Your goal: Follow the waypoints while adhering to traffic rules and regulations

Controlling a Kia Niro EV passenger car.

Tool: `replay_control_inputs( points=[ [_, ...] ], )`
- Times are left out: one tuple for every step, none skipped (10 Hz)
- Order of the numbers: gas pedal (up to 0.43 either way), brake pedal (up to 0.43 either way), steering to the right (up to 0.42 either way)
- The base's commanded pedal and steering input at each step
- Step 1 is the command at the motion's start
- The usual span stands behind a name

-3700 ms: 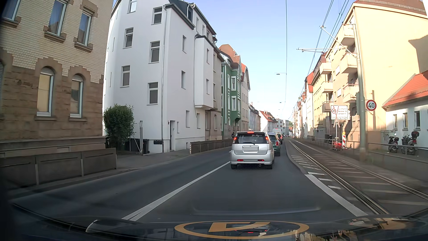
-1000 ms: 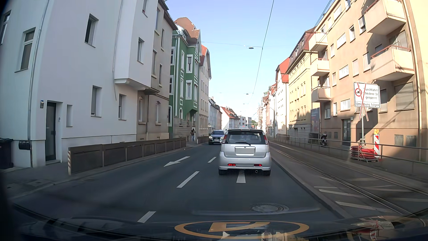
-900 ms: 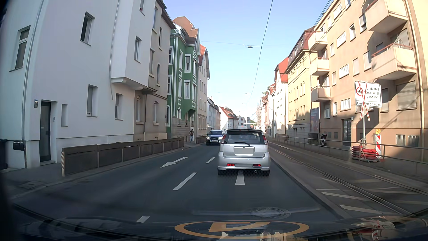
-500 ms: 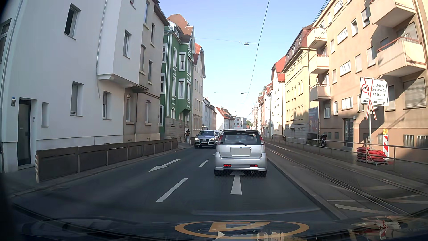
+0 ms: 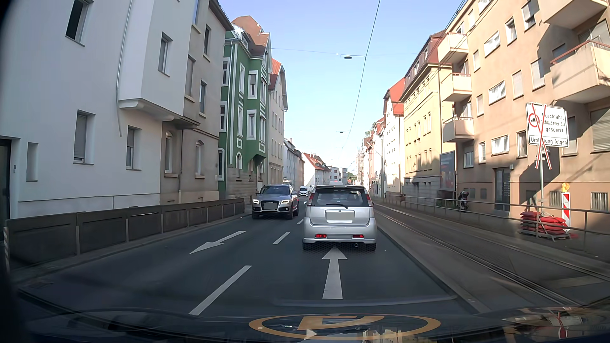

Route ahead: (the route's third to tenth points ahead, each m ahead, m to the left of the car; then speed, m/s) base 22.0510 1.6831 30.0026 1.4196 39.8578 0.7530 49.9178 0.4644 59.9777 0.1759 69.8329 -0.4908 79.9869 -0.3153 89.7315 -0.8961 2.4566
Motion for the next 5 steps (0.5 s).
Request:
replay_control_inputs(
  points=[
    [0.000, 0.000, 0.016],
    [0.000, 0.000, 0.014],
    [0.000, 0.000, 0.012],
    [0.000, 0.000, 0.010],
    [0.000, 0.000, 0.007]
  ],
)
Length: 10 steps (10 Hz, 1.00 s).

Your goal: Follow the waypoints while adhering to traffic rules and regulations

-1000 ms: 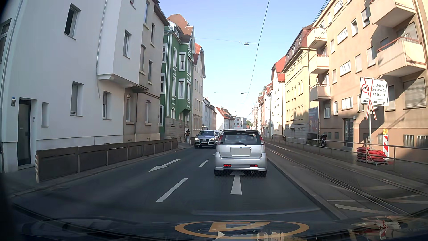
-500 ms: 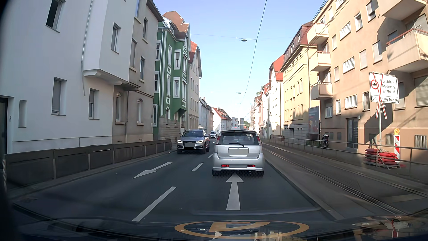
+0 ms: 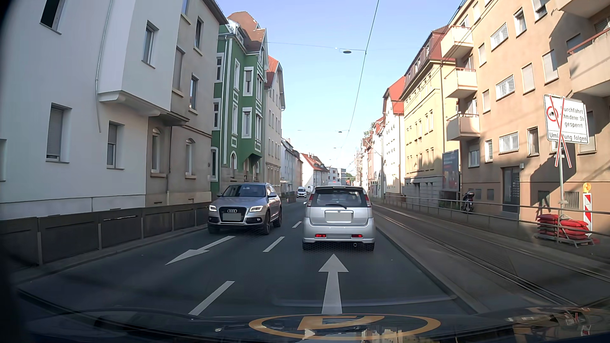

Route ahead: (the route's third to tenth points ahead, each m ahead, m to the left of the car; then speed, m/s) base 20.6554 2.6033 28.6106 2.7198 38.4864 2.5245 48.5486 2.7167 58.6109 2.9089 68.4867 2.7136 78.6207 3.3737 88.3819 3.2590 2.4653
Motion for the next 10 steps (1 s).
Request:
replay_control_inputs(
  points=[
    [0.000, 0.000, 0.007],
    [0.000, 0.000, 0.007],
    [0.000, 0.000, 0.007],
    [0.000, 0.000, 0.007],
    [0.000, 0.000, 0.007],
    [0.000, 0.000, 0.007],
    [0.000, 0.000, 0.007],
    [0.000, 0.000, 0.007],
    [0.000, 0.000, 0.006],
    [0.000, 0.000, 0.007]
  ],
)
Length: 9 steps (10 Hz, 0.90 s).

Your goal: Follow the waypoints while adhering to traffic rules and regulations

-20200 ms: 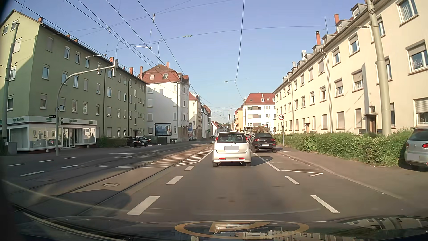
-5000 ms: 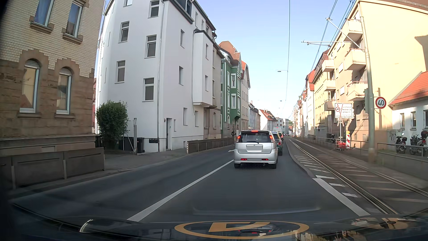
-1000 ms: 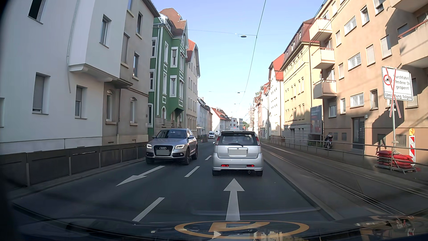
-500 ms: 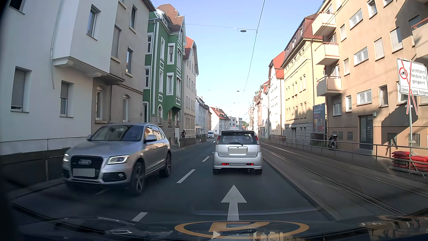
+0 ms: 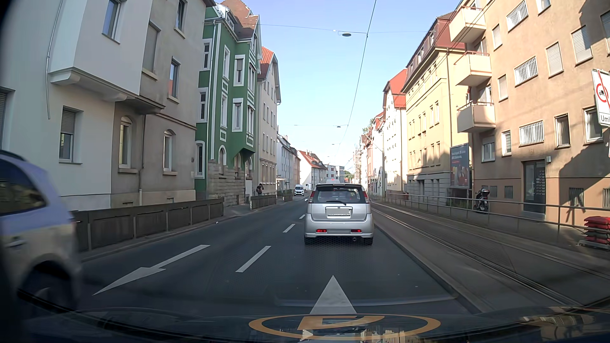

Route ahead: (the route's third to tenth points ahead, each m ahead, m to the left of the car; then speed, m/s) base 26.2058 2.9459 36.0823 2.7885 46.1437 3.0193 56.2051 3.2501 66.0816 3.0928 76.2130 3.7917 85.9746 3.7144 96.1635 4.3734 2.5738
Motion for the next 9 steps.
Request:
replay_control_inputs(
  points=[
    [0.000, 0.000, 0.007],
    [0.000, 0.000, 0.007],
    [0.059, 0.000, 0.006],
    [0.059, 0.000, 0.006],
    [0.067, 0.000, 0.006],
    [0.067, 0.000, 0.007],
    [0.067, 0.000, 0.007],
    [0.067, 0.000, 0.007],
    [0.067, 0.000, 0.006]
  ],
)
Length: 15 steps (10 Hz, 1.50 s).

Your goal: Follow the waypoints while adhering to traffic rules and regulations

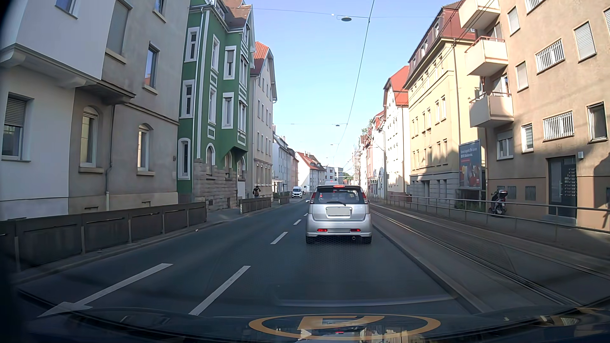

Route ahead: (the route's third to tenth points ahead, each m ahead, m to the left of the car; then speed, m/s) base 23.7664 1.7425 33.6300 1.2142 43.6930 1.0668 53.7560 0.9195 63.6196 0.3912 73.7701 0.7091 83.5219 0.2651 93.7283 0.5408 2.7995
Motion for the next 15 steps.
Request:
replay_control_inputs(
  points=[
    [0.067, 0.000, 0.006],
    [0.067, 0.000, 0.006],
    [0.067, 0.000, 0.006],
    [0.067, 0.000, 0.006],
    [0.067, 0.000, 0.006],
    [0.067, 0.000, 0.006],
    [0.067, 0.000, 0.006],
    [0.067, 0.000, 0.006],
    [0.067, 0.000, 0.005],
    [0.067, 0.000, 0.004],
    [0.067, 0.000, 0.004],
    [0.067, 0.000, 0.004],
    [0.067, 0.000, 0.004],
    [0.067, 0.000, 0.004],
    [0.067, 0.000, 0.004]
  ],
)
